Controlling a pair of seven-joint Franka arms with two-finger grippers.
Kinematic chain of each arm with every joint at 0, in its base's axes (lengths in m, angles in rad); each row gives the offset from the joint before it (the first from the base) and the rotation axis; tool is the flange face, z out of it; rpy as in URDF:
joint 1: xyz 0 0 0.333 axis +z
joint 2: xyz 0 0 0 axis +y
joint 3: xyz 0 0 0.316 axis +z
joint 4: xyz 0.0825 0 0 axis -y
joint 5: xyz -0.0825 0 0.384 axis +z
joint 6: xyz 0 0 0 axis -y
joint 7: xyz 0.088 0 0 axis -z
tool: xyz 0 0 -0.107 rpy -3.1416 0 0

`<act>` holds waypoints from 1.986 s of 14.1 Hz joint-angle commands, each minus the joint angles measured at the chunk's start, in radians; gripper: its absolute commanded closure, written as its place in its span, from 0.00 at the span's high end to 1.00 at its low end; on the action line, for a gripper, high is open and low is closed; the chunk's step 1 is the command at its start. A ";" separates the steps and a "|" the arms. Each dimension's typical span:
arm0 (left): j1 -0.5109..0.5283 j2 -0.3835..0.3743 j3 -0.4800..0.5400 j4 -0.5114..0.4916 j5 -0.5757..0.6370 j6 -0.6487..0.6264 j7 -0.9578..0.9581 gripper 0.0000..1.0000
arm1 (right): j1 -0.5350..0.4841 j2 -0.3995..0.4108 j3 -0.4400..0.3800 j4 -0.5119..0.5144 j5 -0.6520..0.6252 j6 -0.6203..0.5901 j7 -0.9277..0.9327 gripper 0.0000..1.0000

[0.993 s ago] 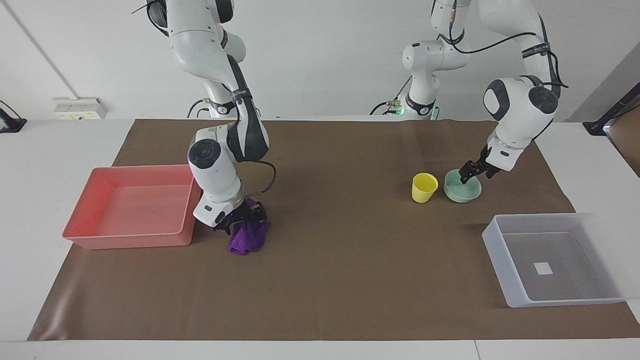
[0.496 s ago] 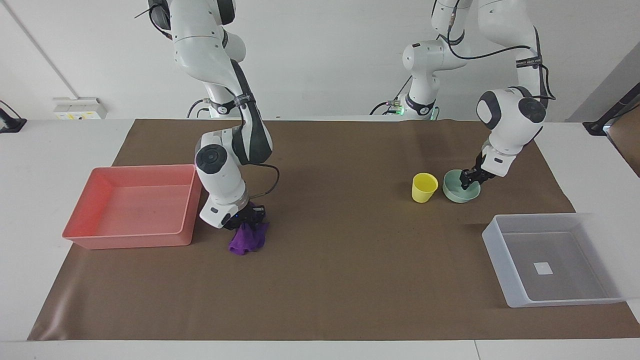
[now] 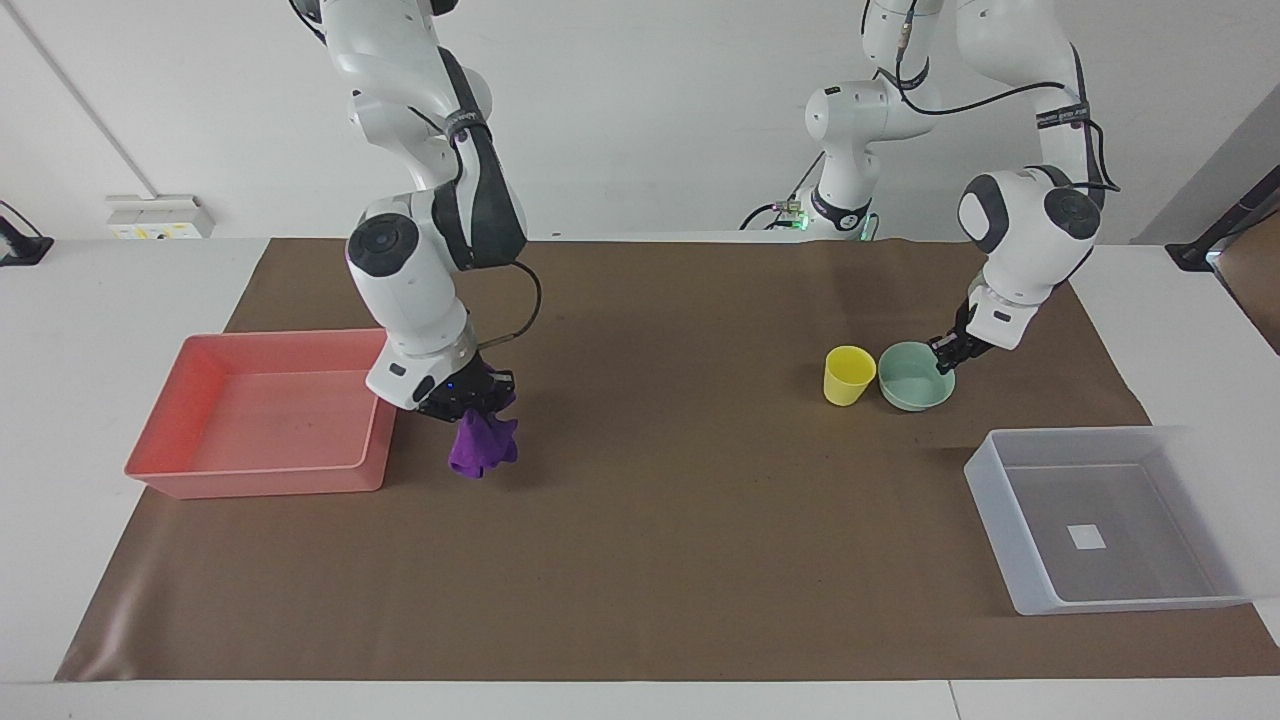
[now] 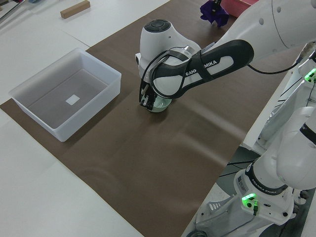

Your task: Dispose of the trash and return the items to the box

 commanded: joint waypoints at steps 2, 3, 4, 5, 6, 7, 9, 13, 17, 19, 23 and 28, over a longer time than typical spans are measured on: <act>0.006 -0.041 0.007 0.184 0.015 -0.233 -0.004 0.00 | -0.115 -0.140 0.004 -0.012 -0.027 -0.147 -0.043 0.00; 0.007 -0.026 0.010 0.242 0.015 -0.257 -0.007 0.00 | -0.153 -0.167 0.004 -0.014 -0.042 -0.186 -0.057 0.00; 0.010 0.008 0.016 0.284 0.009 -0.242 -0.015 0.00 | -0.195 -0.184 0.004 -0.018 -0.048 -0.209 -0.078 0.00; 0.038 0.043 0.019 0.337 -0.003 -0.223 -0.015 0.00 | -0.245 -0.189 0.004 -0.024 -0.051 -0.217 -0.124 0.00; 0.072 0.092 0.019 0.423 -0.032 -0.229 -0.015 0.00 | -0.302 -0.192 0.004 -0.038 -0.053 -0.211 -0.182 0.00; 0.095 0.168 0.019 0.536 -0.079 -0.246 -0.015 0.00 | -0.351 -0.200 0.004 -0.068 -0.053 -0.201 -0.242 0.00; 0.130 0.297 0.019 0.705 -0.094 -0.254 -0.015 0.00 | -0.425 -0.204 0.004 -0.127 -0.054 -0.171 -0.299 0.00; 0.145 0.485 0.019 0.798 -0.097 -0.133 -0.015 0.00 | -0.470 -0.188 0.004 -0.273 -0.054 0.012 -0.345 0.03; 0.159 0.606 0.019 0.798 -0.129 0.017 -0.018 0.00 | -0.473 -0.090 0.005 -0.290 -0.054 0.136 -0.352 0.07; 0.159 0.640 0.019 0.798 -0.130 0.067 -0.019 0.00 | -0.473 -0.056 0.004 -0.297 -0.054 0.179 -0.352 0.22; 0.161 0.640 0.019 0.798 -0.129 0.070 -0.030 0.00 | -0.461 -0.054 0.005 -0.264 -0.054 0.158 -0.344 0.80; 0.173 0.640 0.019 0.797 -0.124 0.087 -0.027 0.49 | -0.431 -0.075 0.028 -0.134 -0.039 -0.029 -0.324 0.99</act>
